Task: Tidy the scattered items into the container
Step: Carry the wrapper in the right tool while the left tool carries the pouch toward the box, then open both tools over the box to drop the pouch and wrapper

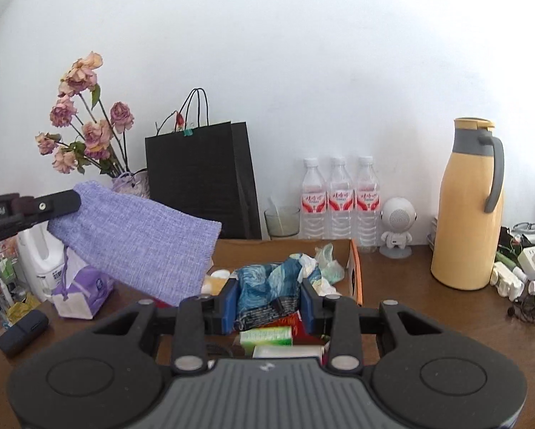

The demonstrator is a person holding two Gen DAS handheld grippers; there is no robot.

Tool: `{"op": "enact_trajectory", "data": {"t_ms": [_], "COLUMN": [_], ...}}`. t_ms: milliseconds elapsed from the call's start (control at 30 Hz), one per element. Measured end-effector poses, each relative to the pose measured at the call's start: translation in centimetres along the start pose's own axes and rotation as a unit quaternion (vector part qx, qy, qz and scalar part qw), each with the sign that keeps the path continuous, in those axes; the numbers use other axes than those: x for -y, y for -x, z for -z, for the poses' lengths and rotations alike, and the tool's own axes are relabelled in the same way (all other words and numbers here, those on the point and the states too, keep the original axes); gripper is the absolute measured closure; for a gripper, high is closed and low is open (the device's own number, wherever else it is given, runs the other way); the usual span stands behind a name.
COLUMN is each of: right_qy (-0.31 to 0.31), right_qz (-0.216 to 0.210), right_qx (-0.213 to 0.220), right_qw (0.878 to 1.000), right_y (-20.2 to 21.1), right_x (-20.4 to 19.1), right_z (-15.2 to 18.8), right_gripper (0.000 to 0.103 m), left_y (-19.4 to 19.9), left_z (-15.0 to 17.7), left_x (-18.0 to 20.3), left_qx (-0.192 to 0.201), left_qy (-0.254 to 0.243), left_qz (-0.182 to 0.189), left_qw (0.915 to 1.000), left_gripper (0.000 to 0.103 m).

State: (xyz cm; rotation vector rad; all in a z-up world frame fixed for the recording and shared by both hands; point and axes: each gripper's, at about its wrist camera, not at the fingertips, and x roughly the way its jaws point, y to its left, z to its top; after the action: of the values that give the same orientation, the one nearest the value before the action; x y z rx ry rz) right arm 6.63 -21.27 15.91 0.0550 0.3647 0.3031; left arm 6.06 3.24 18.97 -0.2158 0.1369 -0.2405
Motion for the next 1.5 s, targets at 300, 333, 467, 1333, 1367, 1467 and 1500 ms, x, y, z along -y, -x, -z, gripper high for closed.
{"op": "enact_trajectory", "data": {"t_ms": [300, 333, 467, 1333, 1367, 1467, 1500], "right_qy": [-0.017, -0.027, -0.042, 0.012, 0.034, 0.064, 0.068], "right_qz": [0.017, 0.010, -0.003, 0.031, 0.034, 0.027, 0.026], "right_qx": [-0.128, -0.146, -0.207, -0.144, -0.090, 0.026, 0.047], "right_qw": [0.991, 0.989, 0.977, 0.989, 0.995, 0.997, 0.996], "right_y": [-15.2, -16.9, -22.4, -13.8, -12.2, -8.3, -7.4], "right_x": [4.3, 4.6, 4.7, 2.5, 1.7, 0.3, 0.0], "right_z": [-4.1, -4.2, -3.4, -3.7, -2.8, 0.3, 1.2], "right_gripper": [0.069, 0.069, 0.069, 0.021, 0.021, 0.020, 0.020], "left_y": [-17.2, -18.7, -22.8, -10.2, -8.4, -3.8, -2.4], "left_z": [3.9, 5.0, 9.1, 3.6, 4.3, 6.2, 6.9], "left_x": [-4.5, -5.0, -4.6, -1.9, -1.1, 0.6, 1.2], "left_qx": [-0.123, -0.146, -0.237, -0.147, -0.106, -0.011, 0.009], "left_qy": [0.033, 0.037, -0.020, -0.072, -0.083, -0.109, -0.115], "left_qz": [-0.038, -0.045, -0.061, -0.175, -0.174, -0.153, -0.157], "left_qw": [0.9911, 0.9876, 0.9695, 0.9710, 0.9756, 0.9821, 0.9808], "left_gripper": [0.100, 0.100, 0.098, 0.000, 0.000, 0.000, 0.000]}}
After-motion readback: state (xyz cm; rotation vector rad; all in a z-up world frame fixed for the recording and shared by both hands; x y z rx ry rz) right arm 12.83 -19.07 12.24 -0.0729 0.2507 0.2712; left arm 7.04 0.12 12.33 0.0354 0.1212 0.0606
